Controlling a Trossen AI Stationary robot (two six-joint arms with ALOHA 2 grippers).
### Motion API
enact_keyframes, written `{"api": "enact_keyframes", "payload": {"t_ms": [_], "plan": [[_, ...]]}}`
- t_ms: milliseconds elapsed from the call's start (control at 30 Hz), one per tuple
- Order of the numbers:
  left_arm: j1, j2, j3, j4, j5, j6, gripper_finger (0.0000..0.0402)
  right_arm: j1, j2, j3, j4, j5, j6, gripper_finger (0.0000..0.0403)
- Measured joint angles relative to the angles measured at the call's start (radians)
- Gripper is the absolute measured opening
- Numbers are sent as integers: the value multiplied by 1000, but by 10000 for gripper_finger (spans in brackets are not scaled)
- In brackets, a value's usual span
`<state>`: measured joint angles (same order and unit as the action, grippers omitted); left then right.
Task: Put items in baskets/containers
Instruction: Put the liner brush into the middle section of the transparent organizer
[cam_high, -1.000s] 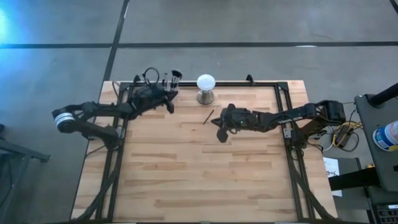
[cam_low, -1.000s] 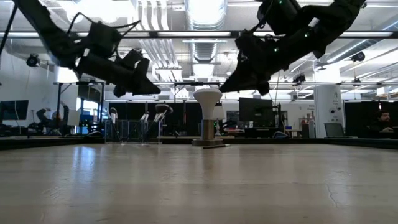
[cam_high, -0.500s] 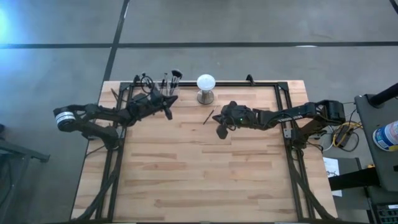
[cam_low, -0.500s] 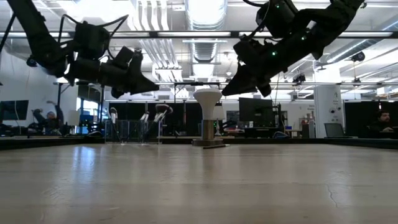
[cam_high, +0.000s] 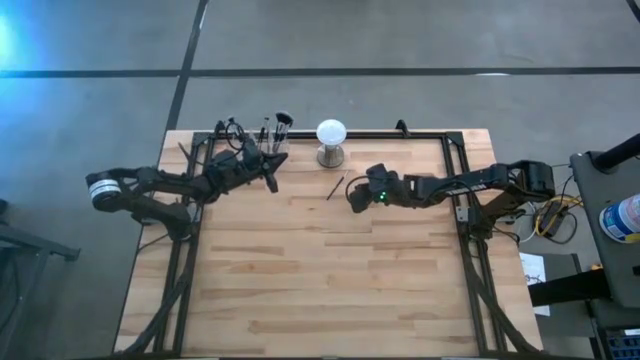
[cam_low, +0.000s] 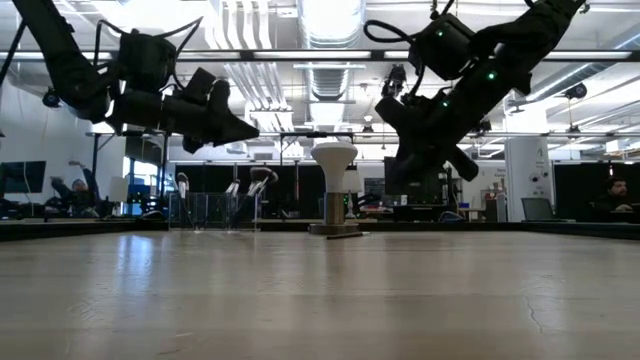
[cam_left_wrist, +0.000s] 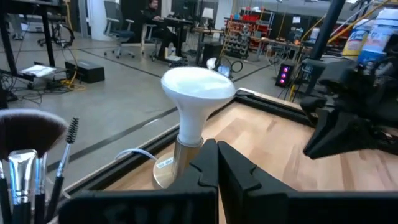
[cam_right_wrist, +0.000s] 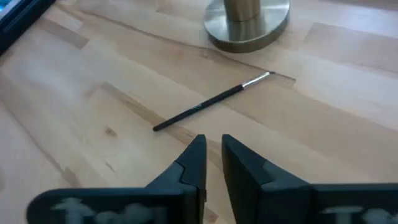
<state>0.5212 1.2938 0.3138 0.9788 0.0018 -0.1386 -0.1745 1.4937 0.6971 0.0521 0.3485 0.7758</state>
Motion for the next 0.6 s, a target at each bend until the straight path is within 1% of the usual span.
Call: {"api": "enact_keyframes", "payload": {"t_ms": [200, 333, 433, 600], "plan": [[-35, 0, -20, -5, 0, -1, 0, -13, 0, 0, -8, 48, 43, 90], [-56, 0, -39, -7, -1, -1, 0, -14, 0, 0, -74, 95, 119, 116], [-70, 0, -56, -7, -2, -2, 0, -14, 0, 0, -111, 111, 177, 133], [-90, 0, -76, -9, -3, -21, 0, -14, 0, 0, -116, 155, 214, 154]]}}
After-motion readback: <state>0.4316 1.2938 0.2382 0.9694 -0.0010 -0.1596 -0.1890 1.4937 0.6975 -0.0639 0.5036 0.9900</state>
